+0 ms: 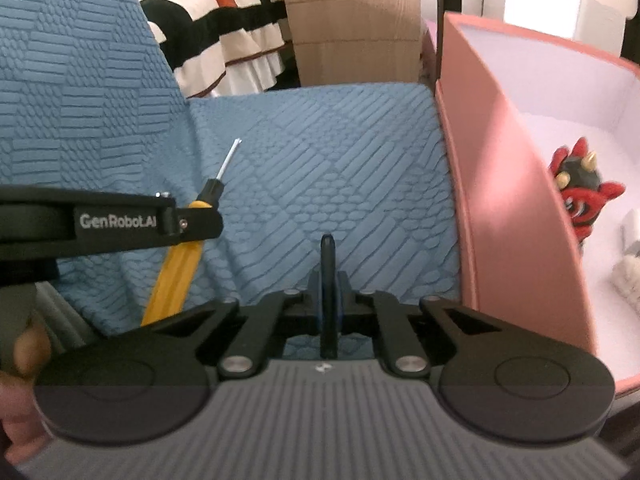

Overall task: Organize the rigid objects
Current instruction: 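Lift the screwdriver with the left tool while the right tool lifts the USB stick, then carry the screwdriver with the left tool while the right tool carries the USB stick over the box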

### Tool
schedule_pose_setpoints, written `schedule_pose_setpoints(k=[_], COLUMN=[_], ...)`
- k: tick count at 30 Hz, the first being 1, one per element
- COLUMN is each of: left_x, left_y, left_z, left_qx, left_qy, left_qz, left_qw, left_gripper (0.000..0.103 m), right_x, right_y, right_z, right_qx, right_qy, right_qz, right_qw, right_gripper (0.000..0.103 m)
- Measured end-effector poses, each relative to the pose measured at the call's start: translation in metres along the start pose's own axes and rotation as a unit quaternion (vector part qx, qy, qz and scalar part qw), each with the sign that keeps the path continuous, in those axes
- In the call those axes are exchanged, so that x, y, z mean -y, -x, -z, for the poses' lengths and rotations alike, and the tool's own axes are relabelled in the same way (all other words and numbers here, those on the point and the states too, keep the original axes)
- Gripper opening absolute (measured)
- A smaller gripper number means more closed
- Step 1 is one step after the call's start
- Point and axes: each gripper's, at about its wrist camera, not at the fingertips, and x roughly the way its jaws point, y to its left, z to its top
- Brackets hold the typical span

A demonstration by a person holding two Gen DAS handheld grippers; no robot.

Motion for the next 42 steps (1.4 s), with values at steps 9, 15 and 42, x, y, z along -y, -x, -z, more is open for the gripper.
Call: schedule_pose_setpoints(k=[9,15,42], left_x=[0.0,0.001,0.036], left_y=[-0.006,-0.005,0.079], left_z=[0.003,0.002,-0.027], left_qx=[-0.016,-0.015,0.04], left_qy=[0.003,-0.001,0.008], left_qz=[0.001,-0.001,0.05], left_qw=[0.9999,0.9999,0.9979], left_gripper=[0.02,0.02,0.019], right_x=[0.0,0.0,0.023], right_y=[-0.007,-0.021,0.094], right_z=[0.0,0.0,-0.039], right_qx=[-0.015,-0.034,0.057], right_qy=[0.003,0.0,-0.002], right_qz=[-0.009,-0.004,-0.02], right_qw=[1.0,0.999,0.998], right_gripper=[0.013,0.014,0.013])
